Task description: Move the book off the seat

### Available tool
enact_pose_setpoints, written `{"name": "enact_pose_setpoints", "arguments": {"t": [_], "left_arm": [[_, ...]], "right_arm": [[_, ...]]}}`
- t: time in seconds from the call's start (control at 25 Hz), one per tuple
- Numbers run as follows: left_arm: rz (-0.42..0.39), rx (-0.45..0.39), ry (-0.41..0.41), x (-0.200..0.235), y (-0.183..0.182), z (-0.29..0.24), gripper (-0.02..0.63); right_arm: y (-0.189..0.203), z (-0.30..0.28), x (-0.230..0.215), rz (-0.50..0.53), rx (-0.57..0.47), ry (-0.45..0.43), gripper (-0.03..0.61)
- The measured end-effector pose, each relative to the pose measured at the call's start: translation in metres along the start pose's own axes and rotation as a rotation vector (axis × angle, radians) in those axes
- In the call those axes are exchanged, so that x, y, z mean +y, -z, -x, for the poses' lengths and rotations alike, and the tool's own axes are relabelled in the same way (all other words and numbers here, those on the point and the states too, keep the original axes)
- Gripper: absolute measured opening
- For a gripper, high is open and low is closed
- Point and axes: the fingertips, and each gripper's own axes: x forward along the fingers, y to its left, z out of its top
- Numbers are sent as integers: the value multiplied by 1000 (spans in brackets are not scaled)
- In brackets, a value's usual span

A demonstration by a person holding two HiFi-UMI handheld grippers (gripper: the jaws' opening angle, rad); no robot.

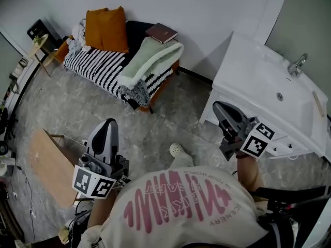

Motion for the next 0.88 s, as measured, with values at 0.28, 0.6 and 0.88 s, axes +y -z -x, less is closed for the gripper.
{"name": "enact_pose_setpoints", "arguments": {"t": [0.28, 0.6, 0.88], "left_arm": [[58, -10, 5, 44, 15, -75, 8], [56, 17, 37, 79, 23, -155, 8], [58, 29, 30, 103, 30, -190, 8]], "right_arm": [[-16, -26, -61, 18, 42, 70, 11], [-46, -67, -109, 22, 54, 109, 11], [-60, -98, -144, -16, 59, 112, 11]]}}
